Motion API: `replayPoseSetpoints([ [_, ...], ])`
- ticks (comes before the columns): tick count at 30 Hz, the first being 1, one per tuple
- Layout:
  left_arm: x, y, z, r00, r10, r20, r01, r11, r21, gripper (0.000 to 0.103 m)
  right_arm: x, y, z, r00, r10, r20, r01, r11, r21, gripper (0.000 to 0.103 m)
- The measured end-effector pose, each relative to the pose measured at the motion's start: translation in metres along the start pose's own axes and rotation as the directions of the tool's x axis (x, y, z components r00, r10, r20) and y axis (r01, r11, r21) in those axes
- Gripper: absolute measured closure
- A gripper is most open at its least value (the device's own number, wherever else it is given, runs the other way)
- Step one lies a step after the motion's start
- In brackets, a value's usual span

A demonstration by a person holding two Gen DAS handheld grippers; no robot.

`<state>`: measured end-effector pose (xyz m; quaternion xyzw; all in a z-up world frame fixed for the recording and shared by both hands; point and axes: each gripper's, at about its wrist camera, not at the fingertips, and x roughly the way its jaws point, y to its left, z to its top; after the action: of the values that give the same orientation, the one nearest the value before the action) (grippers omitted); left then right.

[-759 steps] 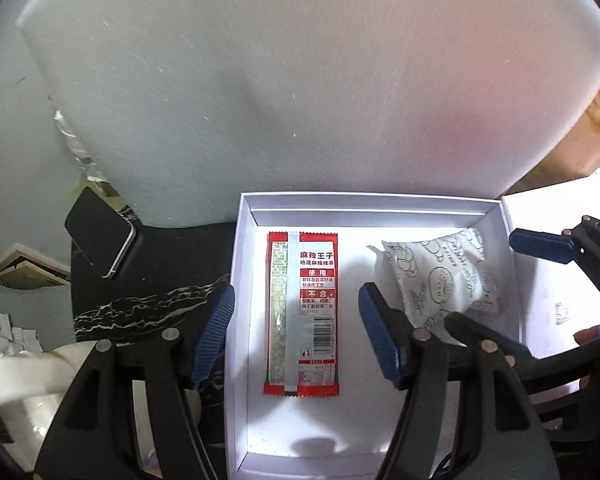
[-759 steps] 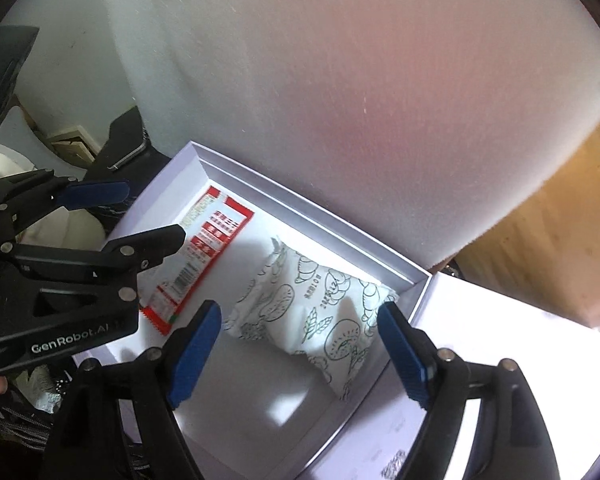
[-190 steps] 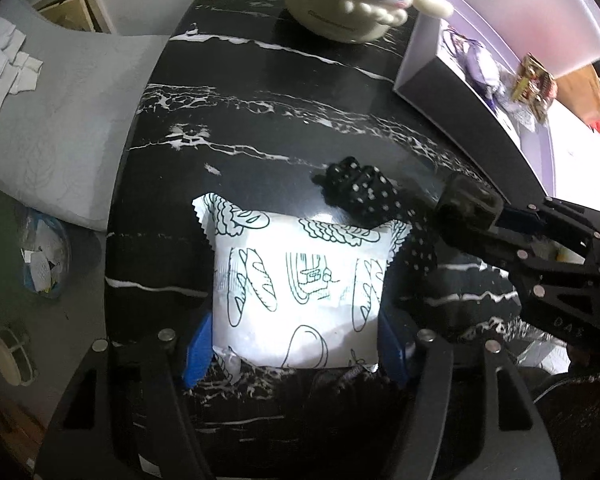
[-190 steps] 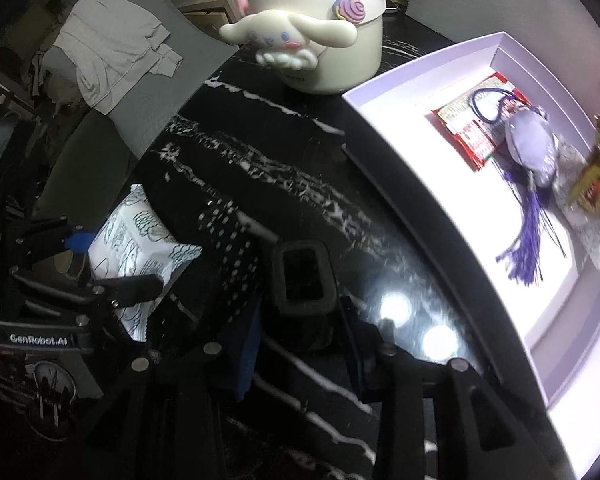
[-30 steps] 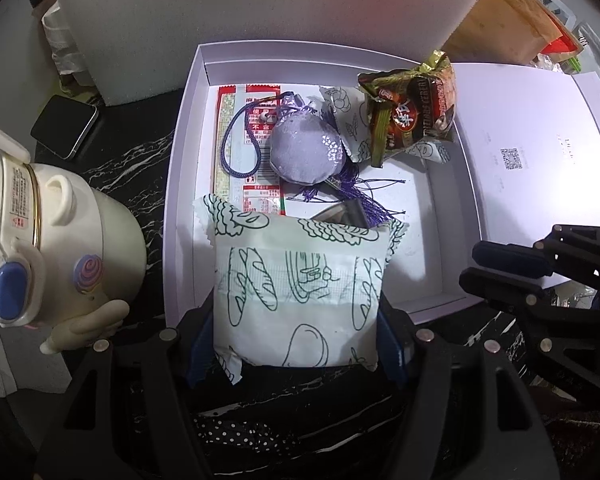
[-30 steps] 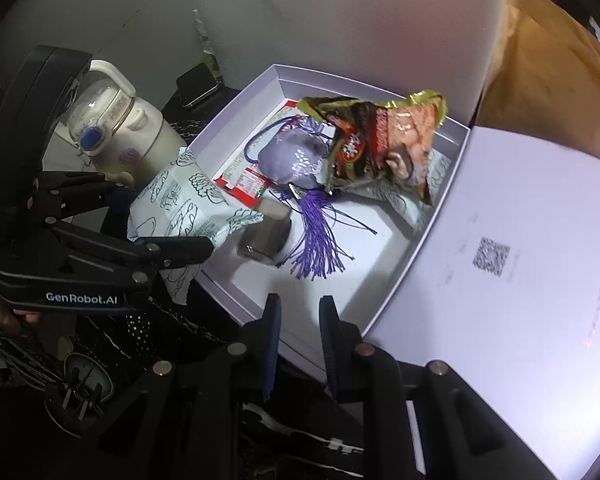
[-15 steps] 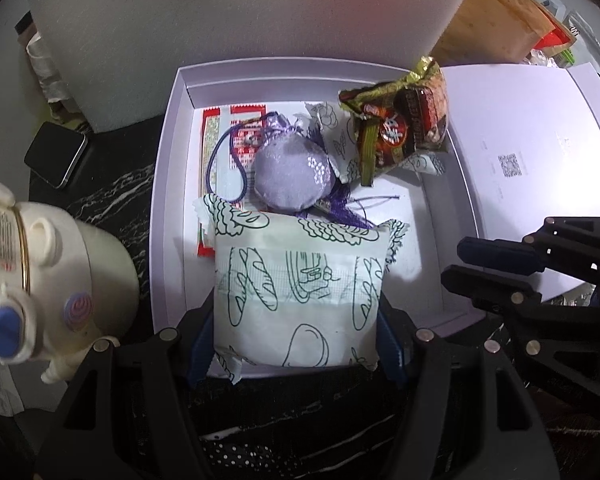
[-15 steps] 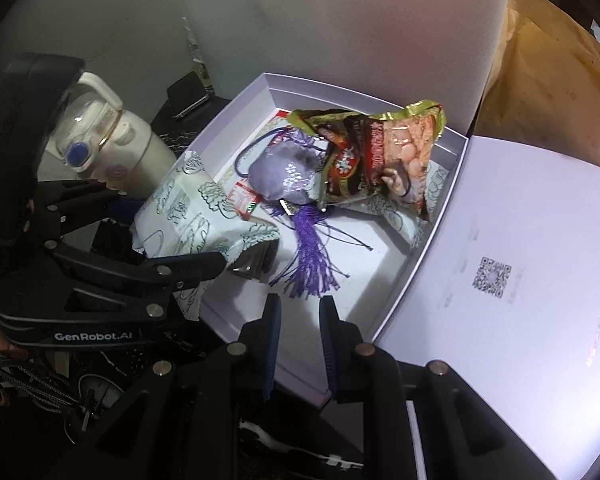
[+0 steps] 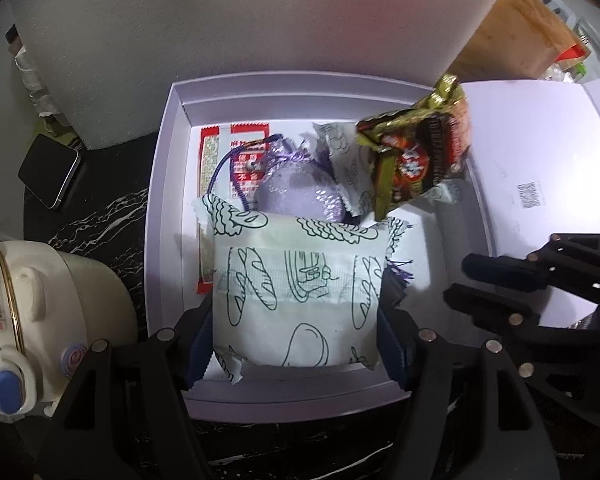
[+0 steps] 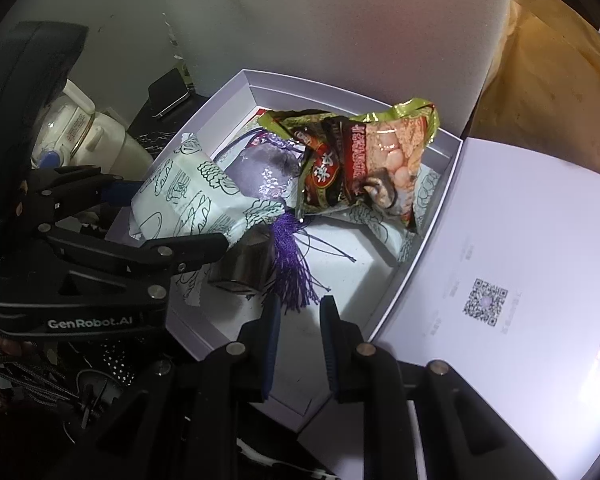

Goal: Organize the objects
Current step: 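Lower the white bag into the box with left tool while right tool lowers the holder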

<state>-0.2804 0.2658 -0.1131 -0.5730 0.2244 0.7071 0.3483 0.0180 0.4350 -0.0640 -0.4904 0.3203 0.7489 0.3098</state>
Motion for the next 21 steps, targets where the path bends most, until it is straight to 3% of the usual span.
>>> replayPoseSetpoints([
  [9,0.0083,0.009,-0.0016,1.0,0.007,-0.02,-0.008,0.999,-0.051,0.036,0.0033,0.001,0.0026,1.0,-0.024,-0.003,0.024,1.0,-0.014,0.081],
  [12,0.0089,0.0082,-0.0019,1.0,0.013,-0.015,-0.014,0.999,-0.049,0.035,0.0035,0.0027,0.0032,1.0,-0.023,-0.001,0.022,1.0,-0.019,0.074],
  [17,0.0109,0.0039,-0.0013,0.998,0.06,0.025,-0.059,0.998,-0.028,0.025,0.0031,0.0027,0.0044,1.0,-0.025,0.009,0.025,1.0,-0.016,0.059],
  [21,0.0114,0.0034,0.0015,0.999,0.039,0.029,-0.038,0.998,-0.047,0.022,0.0038,0.002,0.0053,1.0,-0.024,0.011,0.024,1.0,-0.012,0.059],
])
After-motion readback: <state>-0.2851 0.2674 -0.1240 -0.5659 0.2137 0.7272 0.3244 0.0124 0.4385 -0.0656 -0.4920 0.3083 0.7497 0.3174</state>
